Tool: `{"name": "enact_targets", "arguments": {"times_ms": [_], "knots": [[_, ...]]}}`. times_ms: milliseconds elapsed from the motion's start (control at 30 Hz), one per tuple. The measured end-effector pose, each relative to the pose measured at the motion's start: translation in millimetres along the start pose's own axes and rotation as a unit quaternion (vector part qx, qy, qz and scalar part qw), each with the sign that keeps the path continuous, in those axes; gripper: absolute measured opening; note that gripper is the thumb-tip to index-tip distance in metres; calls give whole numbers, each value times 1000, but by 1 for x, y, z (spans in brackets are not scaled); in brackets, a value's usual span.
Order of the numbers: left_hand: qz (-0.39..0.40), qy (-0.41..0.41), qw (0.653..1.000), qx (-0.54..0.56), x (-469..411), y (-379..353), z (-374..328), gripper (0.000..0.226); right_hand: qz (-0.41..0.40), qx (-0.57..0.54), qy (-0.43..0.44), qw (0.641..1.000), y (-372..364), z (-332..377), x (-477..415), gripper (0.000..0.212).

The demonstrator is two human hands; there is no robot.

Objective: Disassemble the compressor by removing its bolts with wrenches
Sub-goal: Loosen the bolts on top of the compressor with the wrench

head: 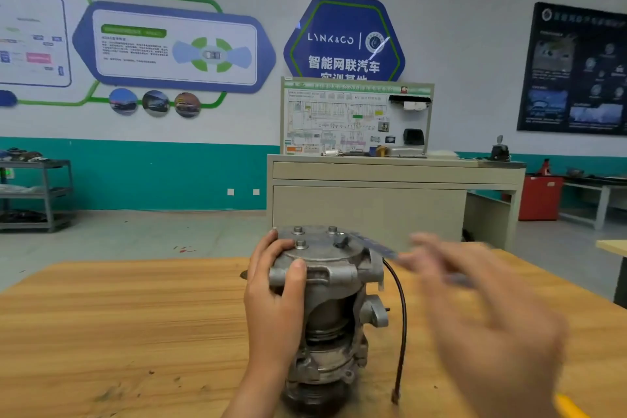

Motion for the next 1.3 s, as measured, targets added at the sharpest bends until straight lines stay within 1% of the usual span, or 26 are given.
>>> {"name": "enact_targets", "arguments": {"times_ms": [33, 67, 100, 133, 167, 267, 333, 400, 467, 533, 600, 667, 733, 767, 800, 833, 867, 933, 967, 1000, 1033, 1067, 1133, 1167, 1233, 1300], "knots": [[6, 1, 1000, -4, -2, 1, 1, 18, -76, -17, -67, 995, 11, -18, -1, 23], [8, 3, 1000, -12, -2, 1, 1, 22, -109, 1, -136, 985, 14, -37, -5, 28], [3, 8, 1000, -16, -2, 2, 0, 24, -90, 24, -193, 977, 13, -56, -13, 30], [0, 13, 1000, -16, -2, 1, -1, 24, -37, 54, -229, 971, 2, -72, -24, 30], [-1, 15, 1000, -15, -2, 1, -2, 24, 47, 86, -257, 961, -17, -89, -36, 30], [-9, 12, 1000, -15, 0, 1, -4, 23, 282, 127, -284, 908, -85, -111, -91, 34], [-8, 16, 1000, -9, -1, 1, -4, 23, 382, 105, -253, 883, -122, -96, -129, 34], [-15, 23, 1000, -7, -1, 1, -5, 23, 446, 97, -190, 869, -150, -65, -154, 35], [-23, 24, 999, 3, 0, 1, -6, 23, 491, 104, -102, 859, -170, -24, -163, 42], [-26, 24, 999, 0, 1, 0, -8, 22, 501, 89, -11, 861, -181, 25, -161, 45], [-21, 26, 999, -12, -1, -1, -9, 14, 475, 43, 50, 878, -173, 77, -150, 39], [-30, 37, 998, -38, -5, 2, -7, 28, 409, -2, 127, 904, -147, 115, -127, 26], [-34, 34, 996, -71, -4, 4, -1, 28, 280, -117, 195, 933, -106, 126, -92, 26], [-37, 35, 997, -57, -4, 4, 2, 27, 196, -201, 200, 939, -81, 122, -75, 23], [-34, 29, 998, -39, -2, 2, 0, 28, 103, -281, 182, 937, -59, 109, -57, 18], [-30, 14, 999, -28, -1, 1, -2, 26, 9, -330, 143, 933, -40, 89, -39, 15], [-32, 2, 999, -25, 0, 0, -4, 24, -62, -339, 90, 934, -25, 66, -23, 16], [-26, 16, 999, -18, 0, -1, -7, 24, -155, -296, -16, 942, -6, 17, -6, 15], [-23, 20, 999, -13, 0, -1, -6, 26, -177, -275, -80, 941, -3, -8, -4, 16], [-22, 25, 999, -10, -2, 1, -3, 27, -172, -253, -149, 940, -5, -34, -6, 18], [-24, 29, 999, -12, -1, 0, -2, 27, -142, -215, -210, 943, -12, -60, -11, 20], [-28, 35, 999, -13, -1, 0, -2, 28, -83, -159, -249, 952, -24, -83, -20, 21], [-33, 36, 999, -9, 0, -1, -3, 28, 86, -26, -265, 960, -58, -119, -49, 26], [-36, 31, 999, -7, 0, -2, -4, 27, 181, 23, -255, 950, -77, -126, -70, 29], [-40, 24, 999, 0, 1, -2, -5, 28, 360, 45, -231, 903, -111, -113, -113, 33], [-49, 27, 998, 5, 0, -3, -5, 28, 500, 13, -211, 840, -132, -78, -145, 44]]}}
Point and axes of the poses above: each hand's wrist, its own x-axis away from the middle knuckle, its own y-axis out of the back of the hand, z = x × y, the point moved 1 cm from there along -x, towards the middle knuckle, and after that the axes turned 9 degrees about x, right-handed, at the moved point
